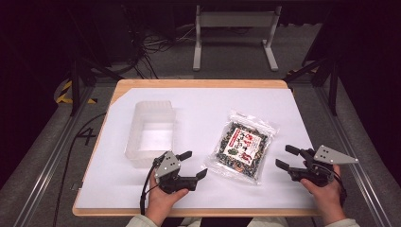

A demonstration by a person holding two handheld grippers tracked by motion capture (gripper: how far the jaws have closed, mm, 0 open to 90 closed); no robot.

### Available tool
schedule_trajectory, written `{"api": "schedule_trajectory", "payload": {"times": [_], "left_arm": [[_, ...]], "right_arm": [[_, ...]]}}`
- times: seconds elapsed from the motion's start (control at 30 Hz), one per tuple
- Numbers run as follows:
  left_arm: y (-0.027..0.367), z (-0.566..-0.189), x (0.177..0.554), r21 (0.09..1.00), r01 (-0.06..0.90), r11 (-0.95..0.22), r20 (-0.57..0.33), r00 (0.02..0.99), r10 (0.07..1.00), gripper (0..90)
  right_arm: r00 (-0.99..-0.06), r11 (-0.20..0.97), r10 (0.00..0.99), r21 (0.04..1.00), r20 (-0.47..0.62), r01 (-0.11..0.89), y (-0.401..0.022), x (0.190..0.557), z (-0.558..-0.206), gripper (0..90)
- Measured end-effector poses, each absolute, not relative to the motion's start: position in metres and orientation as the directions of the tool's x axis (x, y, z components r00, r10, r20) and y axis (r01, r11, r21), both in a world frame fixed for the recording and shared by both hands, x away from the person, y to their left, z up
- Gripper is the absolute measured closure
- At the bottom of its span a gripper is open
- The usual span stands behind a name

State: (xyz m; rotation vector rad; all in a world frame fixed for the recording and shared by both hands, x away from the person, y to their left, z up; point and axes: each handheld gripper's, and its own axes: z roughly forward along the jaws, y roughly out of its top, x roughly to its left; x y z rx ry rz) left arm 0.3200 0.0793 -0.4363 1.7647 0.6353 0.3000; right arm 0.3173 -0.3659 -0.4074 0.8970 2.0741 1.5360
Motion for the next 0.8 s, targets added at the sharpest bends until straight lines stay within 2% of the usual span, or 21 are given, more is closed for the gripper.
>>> {"api": "schedule_trajectory", "payload": {"times": [0.1, 0.27, 0.33, 0.47, 0.8], "left_arm": [[0.079, -0.437, 0.320, 0.947, 0.267, -0.180, -0.124, 0.818, 0.561, 19.0], [0.079, -0.437, 0.320, 0.944, 0.270, -0.189, -0.121, 0.817, 0.563, 19.1], [0.078, -0.437, 0.320, 0.944, 0.266, -0.196, -0.114, 0.819, 0.562, 19.1], [0.077, -0.437, 0.320, 0.943, 0.272, -0.193, -0.123, 0.820, 0.558, 19.2], [0.076, -0.437, 0.320, 0.941, 0.268, -0.208, -0.116, 0.830, 0.545, 19.6]], "right_arm": [[-0.715, 0.166, 0.694, 0.947, 0.084, 0.273, -0.367, 0.327, -0.403, 29.9], [-0.682, 0.176, 0.728, 0.942, 0.070, 0.285, -0.368, 0.342, -0.396, 29.9], [-0.670, 0.181, 0.737, 0.931, 0.085, 0.318, -0.369, 0.350, -0.392, 29.9], [-0.662, 0.219, 0.748, 0.922, 0.052, 0.319, -0.370, 0.362, -0.388, 30.1], [-0.661, 0.250, 0.749, 0.905, 0.045, 0.345, -0.367, 0.389, -0.377, 28.3]]}}
